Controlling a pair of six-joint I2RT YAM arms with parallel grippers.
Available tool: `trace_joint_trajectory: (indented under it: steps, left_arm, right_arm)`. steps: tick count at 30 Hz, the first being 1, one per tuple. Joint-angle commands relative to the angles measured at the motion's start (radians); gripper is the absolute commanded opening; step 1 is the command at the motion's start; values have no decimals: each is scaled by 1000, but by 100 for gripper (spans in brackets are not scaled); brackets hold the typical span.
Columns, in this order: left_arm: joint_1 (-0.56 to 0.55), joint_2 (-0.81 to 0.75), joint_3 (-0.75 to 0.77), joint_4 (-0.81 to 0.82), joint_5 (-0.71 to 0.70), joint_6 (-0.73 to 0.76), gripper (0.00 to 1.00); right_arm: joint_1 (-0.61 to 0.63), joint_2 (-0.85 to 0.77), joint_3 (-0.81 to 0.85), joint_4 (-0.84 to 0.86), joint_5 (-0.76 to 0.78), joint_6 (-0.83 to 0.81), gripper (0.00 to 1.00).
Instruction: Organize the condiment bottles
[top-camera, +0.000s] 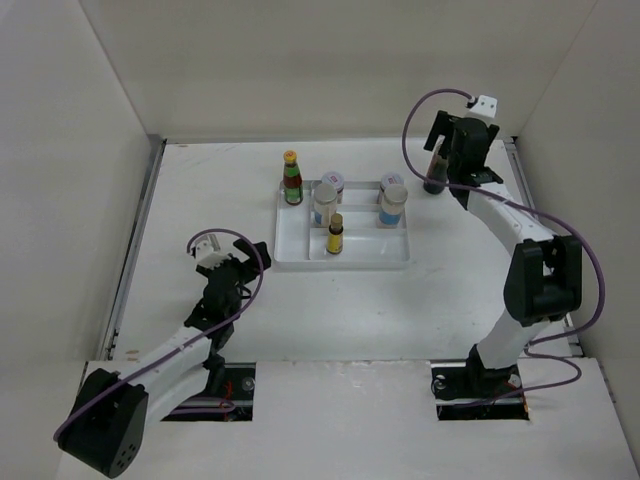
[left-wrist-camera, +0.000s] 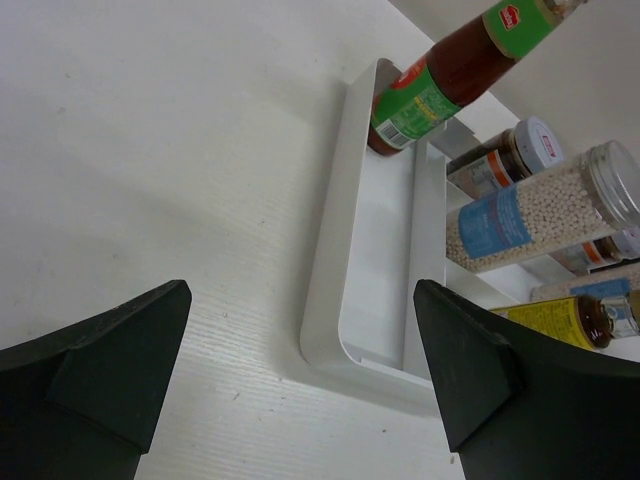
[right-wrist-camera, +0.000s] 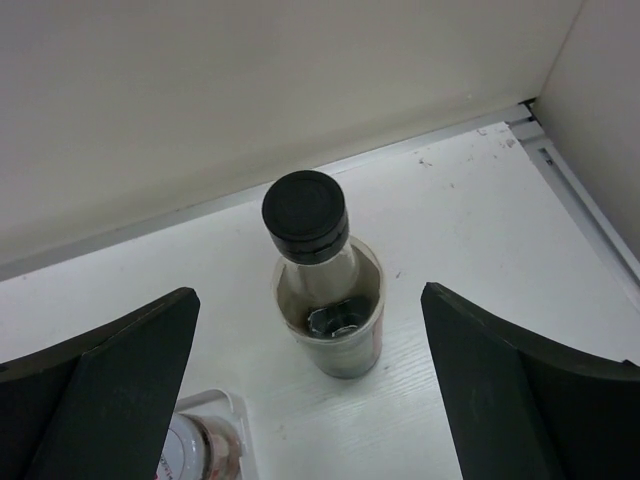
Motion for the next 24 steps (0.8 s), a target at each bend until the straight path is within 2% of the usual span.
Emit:
trace_joint_trajectory:
  steps: [1,5,7,8,10,11,13,17,24]
  left_arm:
    - [8,15,1,85,36,-24,97]
    - [8,38,3,96,42,-26,97]
    - [8,54,3,108,38,-26,97]
    - [9,63,3,113,39,-26,97]
    - [9,69,4,116,44,-26,97]
    - [9,68,4,117,44,-26,97]
    - [9,68,4,117,38,-24,97]
    - [11,74,9,117,44,-22,97]
    - [12,46,-2,119,35,-21,98]
  right_arm:
    - [-7,43,93,20,-35,-25,100]
    - [-25,119,129,79,-34,-52,97]
    - [-30,146,140,110,-23,-70,91]
    - [-32,159,148,119,-20,-74,83]
    - [-33,169,153,130,-12,-81,54]
    - [-30,162,142,141,0,-77,43]
    - [-29,121,99,197,15,-81,30]
    - [-6,-1,13,287,41,-90,27]
    - [77,-344,-226,285,132,-80,27]
